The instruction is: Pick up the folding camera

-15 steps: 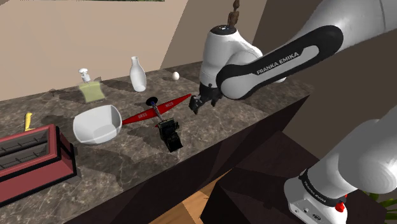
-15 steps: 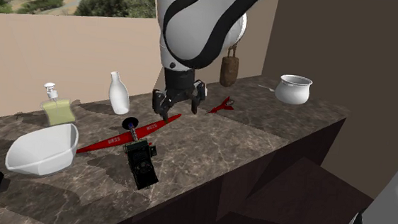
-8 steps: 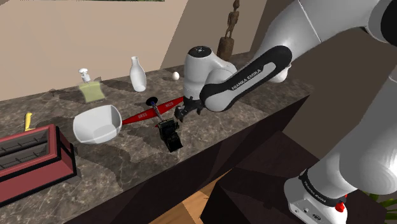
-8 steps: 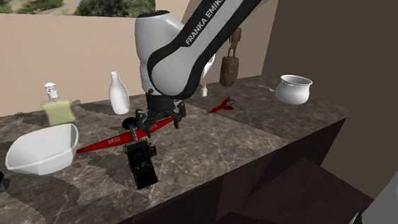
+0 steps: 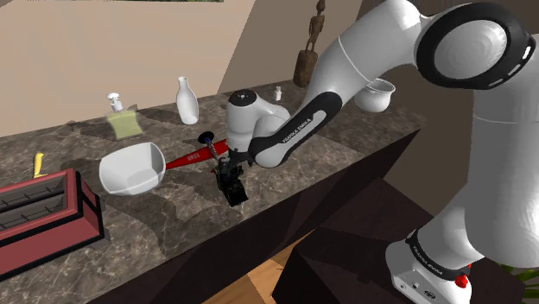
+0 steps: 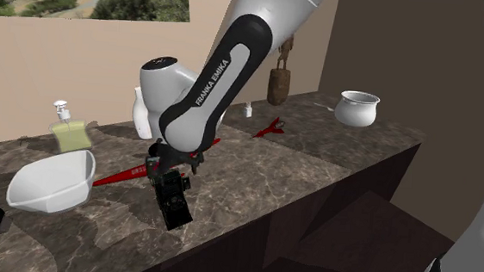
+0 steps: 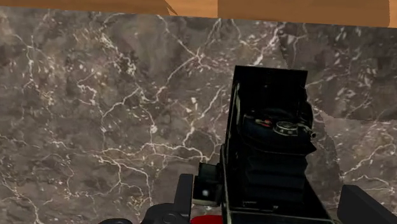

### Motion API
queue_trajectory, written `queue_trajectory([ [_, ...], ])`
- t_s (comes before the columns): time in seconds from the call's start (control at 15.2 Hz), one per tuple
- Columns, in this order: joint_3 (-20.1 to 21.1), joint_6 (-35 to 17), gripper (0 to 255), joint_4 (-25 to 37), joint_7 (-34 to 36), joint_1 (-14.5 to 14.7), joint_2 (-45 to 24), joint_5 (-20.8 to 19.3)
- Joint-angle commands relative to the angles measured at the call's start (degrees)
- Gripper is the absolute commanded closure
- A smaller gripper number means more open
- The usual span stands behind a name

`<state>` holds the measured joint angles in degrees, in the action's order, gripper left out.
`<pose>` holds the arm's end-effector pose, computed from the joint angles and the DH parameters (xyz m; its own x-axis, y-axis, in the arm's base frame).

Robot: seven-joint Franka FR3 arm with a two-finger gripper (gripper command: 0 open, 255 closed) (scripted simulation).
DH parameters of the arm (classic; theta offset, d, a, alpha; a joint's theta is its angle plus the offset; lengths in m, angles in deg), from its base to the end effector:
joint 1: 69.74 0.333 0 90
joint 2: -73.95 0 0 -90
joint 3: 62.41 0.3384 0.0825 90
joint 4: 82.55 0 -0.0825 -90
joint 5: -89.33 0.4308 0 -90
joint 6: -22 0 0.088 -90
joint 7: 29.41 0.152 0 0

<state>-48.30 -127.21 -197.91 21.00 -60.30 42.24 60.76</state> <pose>0.5935 0.2620 0.1227 0.9861 -0.0813 0.1452 -0.0909 -0.9940 0.0609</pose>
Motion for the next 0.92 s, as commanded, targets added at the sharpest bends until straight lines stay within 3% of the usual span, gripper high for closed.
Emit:
queue_trajectory([
  [0.0, -1.2, -0.3, 0, 4.4, 1.4, 1.7, -4.7, -1.2],
  [0.13, -1.7, -0.4, 0, 7.3, 1.8, 2.7, -7.6, -1.6],
  [0.73, -3.8, -3.4, 0, 9.3, 3.6, 4.2, -12.6, -3.4],
  [0.79, -3.8, -3.5, 255, 9.2, 3.6, 4.1, -12.6, -3.4],
  [0.86, -3.8, -3.5, 255, 9.2, 3.6, 4.1, -12.5, -3.4],
])
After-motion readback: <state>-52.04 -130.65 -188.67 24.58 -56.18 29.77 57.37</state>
